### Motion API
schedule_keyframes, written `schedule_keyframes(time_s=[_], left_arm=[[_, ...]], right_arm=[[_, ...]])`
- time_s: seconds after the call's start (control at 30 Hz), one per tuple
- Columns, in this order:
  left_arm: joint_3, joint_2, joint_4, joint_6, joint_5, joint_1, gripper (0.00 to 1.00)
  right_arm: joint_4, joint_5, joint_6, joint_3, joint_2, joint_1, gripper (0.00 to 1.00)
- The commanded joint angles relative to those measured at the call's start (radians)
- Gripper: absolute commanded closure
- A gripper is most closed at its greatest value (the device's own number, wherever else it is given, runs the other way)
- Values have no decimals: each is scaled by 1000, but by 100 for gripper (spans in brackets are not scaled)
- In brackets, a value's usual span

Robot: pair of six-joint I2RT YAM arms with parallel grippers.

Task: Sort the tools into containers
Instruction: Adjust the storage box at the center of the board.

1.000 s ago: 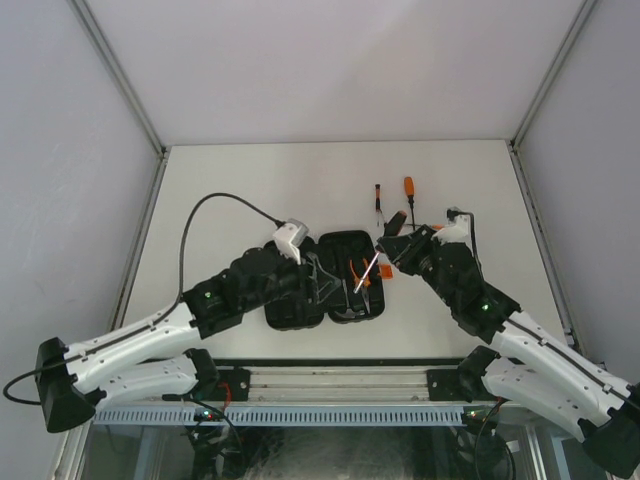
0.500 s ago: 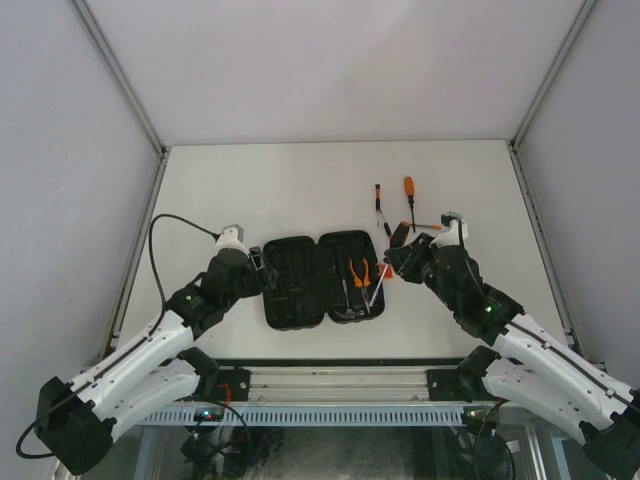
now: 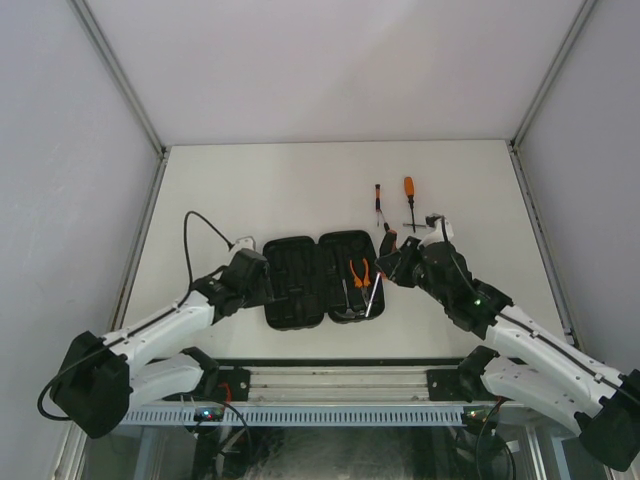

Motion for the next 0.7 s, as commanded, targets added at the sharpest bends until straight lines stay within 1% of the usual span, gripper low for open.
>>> schedule_keyframes(time_s=[0.0,0.03,0.2,0.47,0.53,0.67], left_arm=[[17,35,19,14,26,6,49],[17,46,31,16,40,6,51],[25,89,68,15,92,-11,68],[38,115,97,-55,86,-119,87],[50,133,104,-77,85,-156,90],[68,158,119,-138,76,-235,91]], right_arm=[[68,-32,25,45,0,4,100],[68,-32,26,45,1,4,100],[67,-36,30,45,0,4,100],[42,-33,36,45,-12,5,100],[35,-28,33,44,-15,5,100],[8,-28,15,45,-17,7,100]])
